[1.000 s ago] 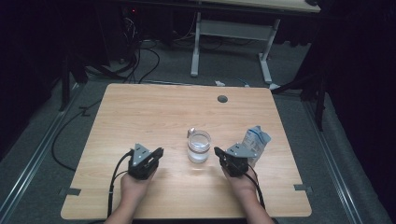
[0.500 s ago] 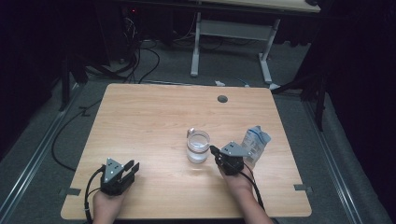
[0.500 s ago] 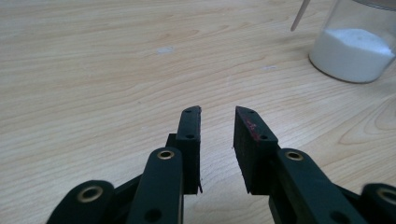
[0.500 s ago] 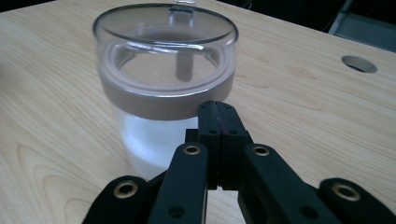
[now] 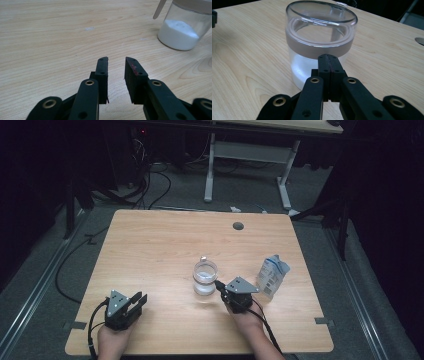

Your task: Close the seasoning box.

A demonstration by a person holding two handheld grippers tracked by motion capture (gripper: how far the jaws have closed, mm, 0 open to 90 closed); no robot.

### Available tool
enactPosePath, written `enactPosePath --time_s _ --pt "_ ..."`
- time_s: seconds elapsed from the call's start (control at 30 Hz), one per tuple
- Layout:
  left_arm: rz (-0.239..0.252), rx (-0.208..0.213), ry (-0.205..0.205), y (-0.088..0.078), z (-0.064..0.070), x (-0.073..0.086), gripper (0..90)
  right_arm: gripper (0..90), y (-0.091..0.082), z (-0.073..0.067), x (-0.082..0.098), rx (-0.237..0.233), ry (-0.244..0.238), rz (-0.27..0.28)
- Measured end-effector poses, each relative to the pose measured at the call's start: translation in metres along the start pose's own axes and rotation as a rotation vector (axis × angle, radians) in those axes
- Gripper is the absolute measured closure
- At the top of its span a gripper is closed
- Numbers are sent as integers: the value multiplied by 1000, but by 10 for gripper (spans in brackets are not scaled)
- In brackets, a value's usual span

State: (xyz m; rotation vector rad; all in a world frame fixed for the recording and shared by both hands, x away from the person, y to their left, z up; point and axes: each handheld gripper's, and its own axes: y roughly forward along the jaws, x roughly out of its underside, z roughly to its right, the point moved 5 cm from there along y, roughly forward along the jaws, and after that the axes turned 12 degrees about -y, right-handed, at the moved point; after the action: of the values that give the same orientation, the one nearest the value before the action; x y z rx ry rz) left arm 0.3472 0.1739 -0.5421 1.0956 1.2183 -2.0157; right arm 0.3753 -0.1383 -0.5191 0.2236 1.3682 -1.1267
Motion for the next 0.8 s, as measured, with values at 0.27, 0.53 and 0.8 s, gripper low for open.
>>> enactPosePath --time_s 0.27,0.53,0.8 --pt "3 -1 1 -1 -1 1 738 900 2 -6 -3 -11 -5 10" --pt "1 0 6 0 0 2 738 898 2 -7 -2 -12 -6 10" --pt "-1 2 10 0 -1 4 729 739 -16 10 17 9 31 4"
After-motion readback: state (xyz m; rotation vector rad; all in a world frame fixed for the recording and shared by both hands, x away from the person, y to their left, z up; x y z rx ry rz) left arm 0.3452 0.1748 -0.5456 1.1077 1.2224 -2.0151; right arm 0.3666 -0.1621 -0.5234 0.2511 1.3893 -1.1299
